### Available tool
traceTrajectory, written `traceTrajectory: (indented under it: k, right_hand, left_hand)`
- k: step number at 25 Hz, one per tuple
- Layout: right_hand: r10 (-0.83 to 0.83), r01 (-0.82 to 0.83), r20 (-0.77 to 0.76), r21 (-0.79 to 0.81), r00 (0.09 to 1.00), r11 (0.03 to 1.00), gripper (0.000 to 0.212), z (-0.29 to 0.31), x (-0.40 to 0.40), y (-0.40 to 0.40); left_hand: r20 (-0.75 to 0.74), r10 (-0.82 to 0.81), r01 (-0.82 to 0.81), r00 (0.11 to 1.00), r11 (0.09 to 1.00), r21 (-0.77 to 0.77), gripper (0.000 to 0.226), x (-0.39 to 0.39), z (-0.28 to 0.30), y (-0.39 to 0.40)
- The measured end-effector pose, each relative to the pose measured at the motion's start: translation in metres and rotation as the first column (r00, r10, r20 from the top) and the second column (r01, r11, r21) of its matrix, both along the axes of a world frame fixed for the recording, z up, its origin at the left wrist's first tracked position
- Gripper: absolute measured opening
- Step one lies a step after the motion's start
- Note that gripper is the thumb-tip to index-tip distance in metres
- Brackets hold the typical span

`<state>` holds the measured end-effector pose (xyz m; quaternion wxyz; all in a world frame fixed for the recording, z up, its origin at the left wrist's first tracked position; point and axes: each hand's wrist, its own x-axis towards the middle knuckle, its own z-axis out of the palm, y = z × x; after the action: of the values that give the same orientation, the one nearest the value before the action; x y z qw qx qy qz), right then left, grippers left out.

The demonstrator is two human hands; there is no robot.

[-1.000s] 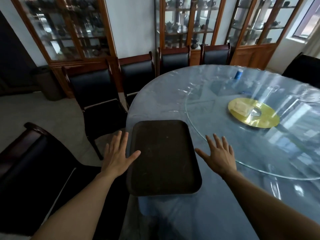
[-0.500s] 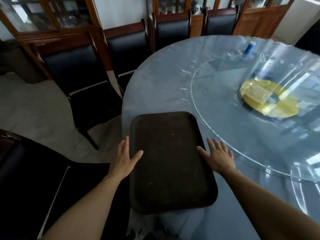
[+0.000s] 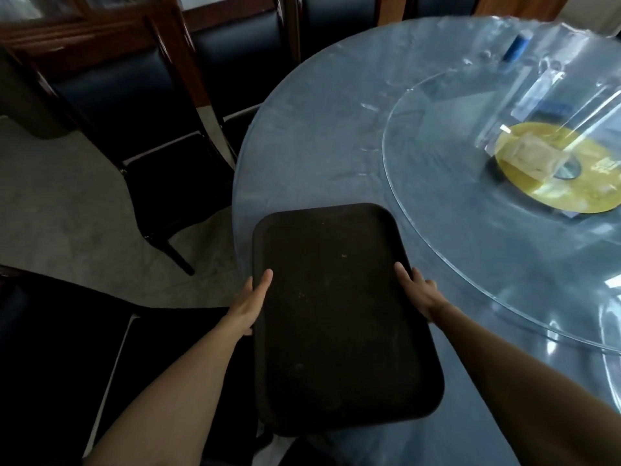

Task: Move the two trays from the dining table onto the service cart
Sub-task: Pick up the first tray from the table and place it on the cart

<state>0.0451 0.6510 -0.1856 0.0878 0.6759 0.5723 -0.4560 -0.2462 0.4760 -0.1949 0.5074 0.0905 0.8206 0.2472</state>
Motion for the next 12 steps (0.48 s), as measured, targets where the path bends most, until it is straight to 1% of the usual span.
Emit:
traceTrajectory:
  k: [3, 5, 9, 12]
  right_hand:
    - [-0.135, 0.131, -0.046, -0.088, 0.990, 0.987, 0.095, 0.004, -0.012, 0.010]
    - [-0.196, 0.183, -0.068, -0.153, 0.978, 0.971, 0.099, 0.008, -0.015, 0.015]
    - [-0.266, 0.237, -0.088, -0.249, 0.960, 0.939, 0.112, 0.016, -0.014, 0.019]
    - [-0.301, 0.262, -0.105, -0.278, 0.948, 0.924, 0.114, 0.030, -0.011, 0.022]
  left_hand:
    - [0.124, 0.034, -0.027, 0.992, 0.998, -0.053, 0.111, -0.007, 0.005, 0.007]
    - [0.177, 0.068, -0.055, 0.982, 0.995, -0.082, 0.120, -0.011, 0.007, 0.011]
    - [0.204, 0.110, -0.092, 0.973, 0.991, -0.096, 0.123, -0.013, 0.010, 0.014]
    - [0.205, 0.132, -0.115, 0.970, 0.989, -0.093, 0.119, -0.014, 0.016, 0.014]
